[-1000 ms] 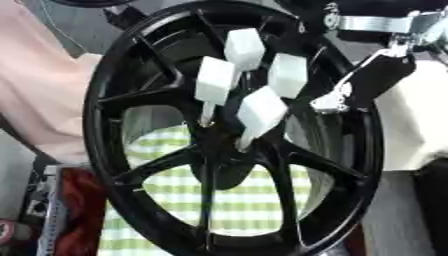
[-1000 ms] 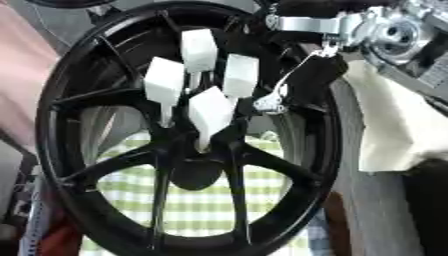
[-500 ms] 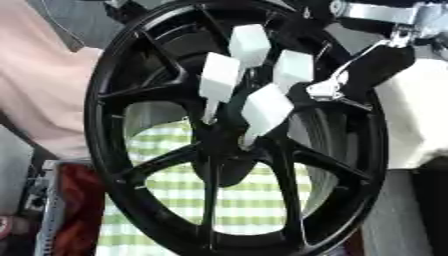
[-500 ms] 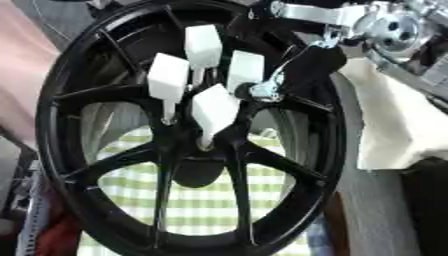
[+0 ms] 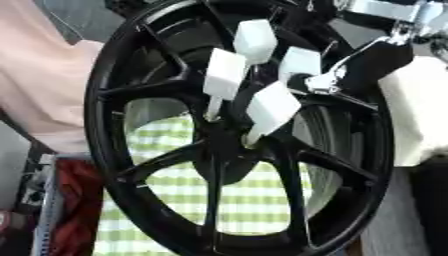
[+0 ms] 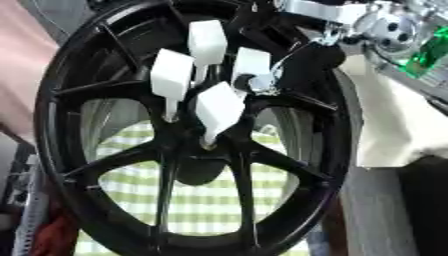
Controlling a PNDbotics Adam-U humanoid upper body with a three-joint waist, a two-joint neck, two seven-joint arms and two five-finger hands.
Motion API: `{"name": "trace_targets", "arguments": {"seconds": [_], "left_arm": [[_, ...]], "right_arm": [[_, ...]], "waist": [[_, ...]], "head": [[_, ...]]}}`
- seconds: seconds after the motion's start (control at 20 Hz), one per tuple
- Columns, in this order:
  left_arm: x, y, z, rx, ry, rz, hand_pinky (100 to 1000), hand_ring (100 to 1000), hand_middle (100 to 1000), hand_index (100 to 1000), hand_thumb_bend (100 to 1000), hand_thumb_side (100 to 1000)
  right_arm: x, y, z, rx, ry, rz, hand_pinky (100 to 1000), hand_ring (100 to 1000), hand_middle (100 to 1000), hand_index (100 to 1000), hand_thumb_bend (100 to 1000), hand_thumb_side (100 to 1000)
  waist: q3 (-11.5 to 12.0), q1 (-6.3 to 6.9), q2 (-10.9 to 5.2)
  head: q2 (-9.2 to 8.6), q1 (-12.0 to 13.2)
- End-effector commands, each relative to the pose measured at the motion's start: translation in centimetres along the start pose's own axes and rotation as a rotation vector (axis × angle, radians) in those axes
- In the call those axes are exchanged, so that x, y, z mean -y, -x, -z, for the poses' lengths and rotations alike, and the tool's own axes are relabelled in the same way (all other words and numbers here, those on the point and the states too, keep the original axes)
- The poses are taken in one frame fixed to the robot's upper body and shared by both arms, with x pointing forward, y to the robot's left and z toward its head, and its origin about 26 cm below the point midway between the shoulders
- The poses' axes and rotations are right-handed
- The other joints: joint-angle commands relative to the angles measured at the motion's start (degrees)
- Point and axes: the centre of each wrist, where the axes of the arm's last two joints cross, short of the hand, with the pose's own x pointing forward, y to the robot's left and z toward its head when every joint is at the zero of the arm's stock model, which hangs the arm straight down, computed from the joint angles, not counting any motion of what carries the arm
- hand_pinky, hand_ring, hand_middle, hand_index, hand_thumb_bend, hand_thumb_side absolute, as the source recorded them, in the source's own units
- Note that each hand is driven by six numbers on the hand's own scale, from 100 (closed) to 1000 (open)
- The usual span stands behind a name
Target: Pull the pin out of the wheel hub.
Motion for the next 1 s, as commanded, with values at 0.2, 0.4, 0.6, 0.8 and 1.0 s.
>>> {"name": "trace_targets", "arguments": {"seconds": [0.2, 0.4, 0.6, 0.8, 1.0], "left_arm": [[0.19, -0.83, 0.48, 0.037, 0.021, 0.011, 855, 702, 733, 856, 119, 893], [0.24, -0.84, 0.51, 0.038, 0.023, 0.009, 856, 703, 734, 857, 118, 894], [0.30, -0.83, 0.51, 0.038, 0.027, 0.008, 857, 703, 734, 857, 115, 897], [0.33, -0.84, 0.53, 0.038, 0.030, 0.007, 858, 704, 735, 857, 116, 898], [0.32, -0.83, 0.51, 0.034, 0.032, 0.008, 859, 705, 736, 858, 115, 901]], "right_arm": [[0.52, 0.20, -0.70, -0.041, 0.018, -0.027, 876, 859, 766, 849, 436, 336], [0.41, 0.43, -0.81, -0.063, 0.021, -0.024, 874, 857, 763, 846, 425, 324], [0.32, 0.44, -0.78, -0.067, 0.017, -0.017, 870, 853, 747, 833, 417, 324], [0.38, 0.23, -0.66, -0.054, 0.022, -0.010, 862, 842, 714, 799, 388, 324], [0.42, 0.15, -0.62, -0.041, 0.032, 0.001, 859, 836, 698, 784, 363, 325]], "waist": [[0.2, 0.38, -0.45], [0.3, 0.45, -0.19], [0.5, 0.46, 0.05], [0.6, 0.42, 0.15], [0.5, 0.32, 0.09]], "head": [[-0.57, -0.1], [-0.79, -0.3], [-0.86, -0.5], [-0.97, -0.5], [-0.99, -0.5]]}}
